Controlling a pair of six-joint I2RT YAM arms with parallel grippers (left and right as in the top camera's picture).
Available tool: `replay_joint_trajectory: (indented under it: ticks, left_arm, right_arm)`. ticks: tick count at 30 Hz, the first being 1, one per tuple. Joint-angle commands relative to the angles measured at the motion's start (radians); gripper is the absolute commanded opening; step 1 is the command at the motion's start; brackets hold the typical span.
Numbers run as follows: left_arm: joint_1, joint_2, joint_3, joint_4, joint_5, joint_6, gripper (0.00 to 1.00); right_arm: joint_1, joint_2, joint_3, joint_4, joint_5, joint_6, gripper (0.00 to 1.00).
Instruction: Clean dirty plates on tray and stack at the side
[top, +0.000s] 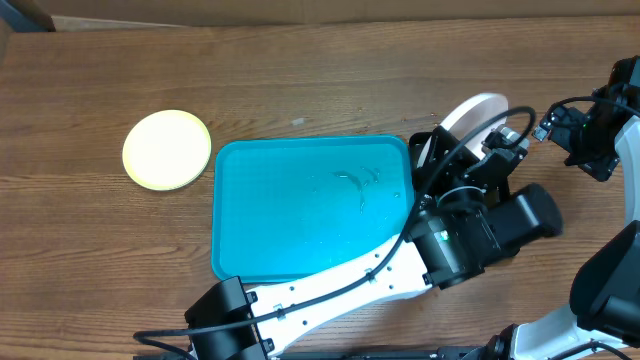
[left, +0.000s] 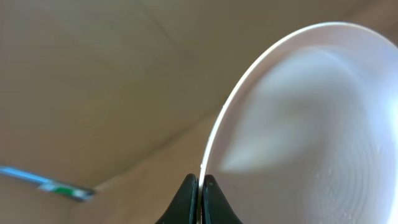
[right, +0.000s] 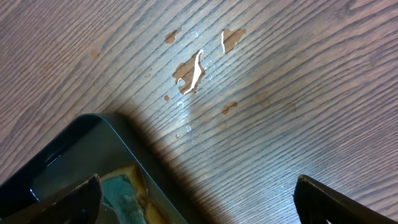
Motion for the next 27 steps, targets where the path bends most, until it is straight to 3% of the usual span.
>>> replay_joint_trajectory:
  ticks: [1, 2, 3, 7, 12, 17, 23, 27]
  left_arm:
    - [0.084, 0.007, 0.021, -0.090, 0.330, -0.195, 0.04]
    - [0.108, 0.006, 0.021, -0.114, 0.403, -0.236, 0.04]
    - [0.183, 0.002, 0.021, -0.160, 0.620, -0.305, 0.04]
    - [0.370, -0.002, 0.021, -0.204, 1.012, -0.370, 0.04]
    - [0.661, -0.002, 0.021, -0.282, 1.378, -0.433, 0.04]
    - [0.978, -0.001, 0.021, -0.385, 1.497, -0.433, 0.04]
    - [1.329, -0.001, 0.007, -0.511, 1.474, -0.433, 0.04]
    - [1.524, 0.001, -0.037, -0.516, 1.474, -0.434, 0.04]
  right_arm:
    - [0.003, -0.006, 0.006, 0.006, -0.001, 0.003, 1.00]
    - [0.003, -0.006, 0.006, 0.006, -0.001, 0.003, 1.00]
    - [0.003, -0.006, 0.006, 0.006, -0.001, 0.003, 1.00]
    - [0.003, -0.006, 0.006, 0.006, -0.001, 0.003, 1.00]
    - [0.003, -0.006, 0.006, 0.006, -0.001, 0.003, 1.00]
    - [0.003, -0.006, 0.006, 0.006, -0.001, 0.003, 1.00]
    - [0.003, -0.006, 0.006, 0.006, -0.001, 0.003, 1.00]
    - [0.003, -0.006, 0.006, 0.006, -0.001, 0.003, 1.00]
